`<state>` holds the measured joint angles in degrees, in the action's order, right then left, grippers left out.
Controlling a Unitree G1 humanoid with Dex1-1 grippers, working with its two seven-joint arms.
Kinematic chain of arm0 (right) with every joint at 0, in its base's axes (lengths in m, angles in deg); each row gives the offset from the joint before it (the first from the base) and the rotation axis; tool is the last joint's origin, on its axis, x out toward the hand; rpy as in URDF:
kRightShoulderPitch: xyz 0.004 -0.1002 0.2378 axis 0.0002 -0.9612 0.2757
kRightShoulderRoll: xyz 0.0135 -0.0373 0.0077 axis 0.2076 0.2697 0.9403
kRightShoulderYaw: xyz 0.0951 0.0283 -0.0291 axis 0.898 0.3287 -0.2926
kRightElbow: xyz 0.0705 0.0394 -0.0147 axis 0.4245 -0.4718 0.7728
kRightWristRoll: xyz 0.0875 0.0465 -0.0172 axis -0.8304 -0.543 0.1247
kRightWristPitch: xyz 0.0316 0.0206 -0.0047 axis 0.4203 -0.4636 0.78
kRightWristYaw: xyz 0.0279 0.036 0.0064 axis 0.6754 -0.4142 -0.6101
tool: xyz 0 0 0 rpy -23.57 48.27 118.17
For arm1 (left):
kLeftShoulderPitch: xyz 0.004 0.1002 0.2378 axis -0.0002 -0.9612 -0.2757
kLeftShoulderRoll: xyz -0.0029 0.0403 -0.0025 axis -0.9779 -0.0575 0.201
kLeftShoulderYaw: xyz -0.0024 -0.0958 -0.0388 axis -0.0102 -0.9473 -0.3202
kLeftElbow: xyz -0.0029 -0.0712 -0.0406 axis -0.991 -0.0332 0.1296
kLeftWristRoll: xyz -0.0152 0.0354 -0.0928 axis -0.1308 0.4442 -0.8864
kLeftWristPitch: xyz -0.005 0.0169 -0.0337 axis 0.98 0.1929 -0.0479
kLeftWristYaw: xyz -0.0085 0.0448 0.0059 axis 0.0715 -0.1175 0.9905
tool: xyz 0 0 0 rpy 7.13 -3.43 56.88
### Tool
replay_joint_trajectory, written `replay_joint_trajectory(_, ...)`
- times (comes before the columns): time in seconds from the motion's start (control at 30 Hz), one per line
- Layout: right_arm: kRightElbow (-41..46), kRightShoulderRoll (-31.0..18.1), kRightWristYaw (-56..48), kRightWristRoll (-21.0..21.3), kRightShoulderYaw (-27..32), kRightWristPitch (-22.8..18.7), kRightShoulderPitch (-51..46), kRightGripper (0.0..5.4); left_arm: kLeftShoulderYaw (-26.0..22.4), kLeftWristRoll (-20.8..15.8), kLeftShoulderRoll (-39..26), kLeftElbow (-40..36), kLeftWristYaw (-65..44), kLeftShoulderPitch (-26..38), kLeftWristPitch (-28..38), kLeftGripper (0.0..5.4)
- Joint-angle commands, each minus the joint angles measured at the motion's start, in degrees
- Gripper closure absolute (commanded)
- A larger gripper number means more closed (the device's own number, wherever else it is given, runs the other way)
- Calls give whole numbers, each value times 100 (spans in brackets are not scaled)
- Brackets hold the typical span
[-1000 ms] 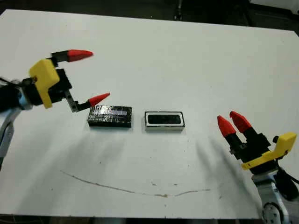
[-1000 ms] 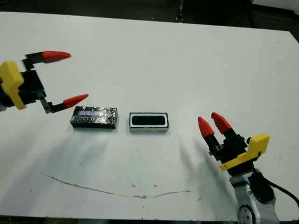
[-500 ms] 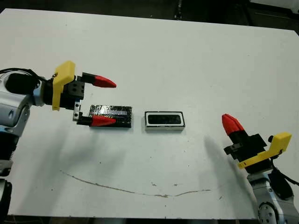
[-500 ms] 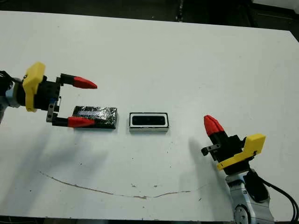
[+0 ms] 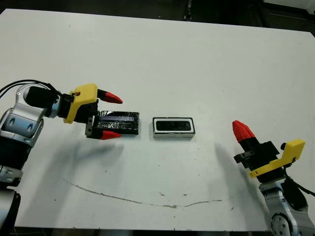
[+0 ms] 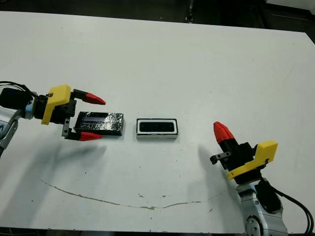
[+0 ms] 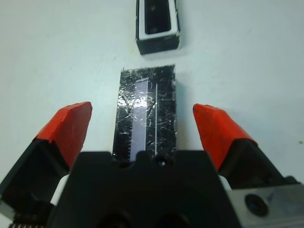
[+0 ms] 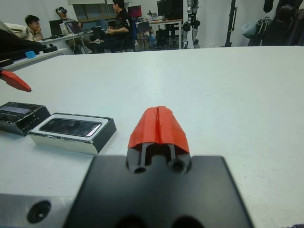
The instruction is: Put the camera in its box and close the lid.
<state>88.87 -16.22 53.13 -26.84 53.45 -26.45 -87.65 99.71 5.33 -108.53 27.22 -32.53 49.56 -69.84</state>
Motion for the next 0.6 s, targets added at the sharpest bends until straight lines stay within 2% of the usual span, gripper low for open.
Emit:
replay_joint_trajectory(0.03,-12,-77,-12,-43,23,-35,-80,538,122,250,10,94,81,112,146,0)
replay_joint_trajectory(0.27,-28,-71,8,-60,4,-27,-94,538,216,407,70,386,27,263,225,0)
replay_joint_trajectory(0.6,-16,-67,56,39,12,21,-112,538,147,119,229,1230,-626,513,451,0)
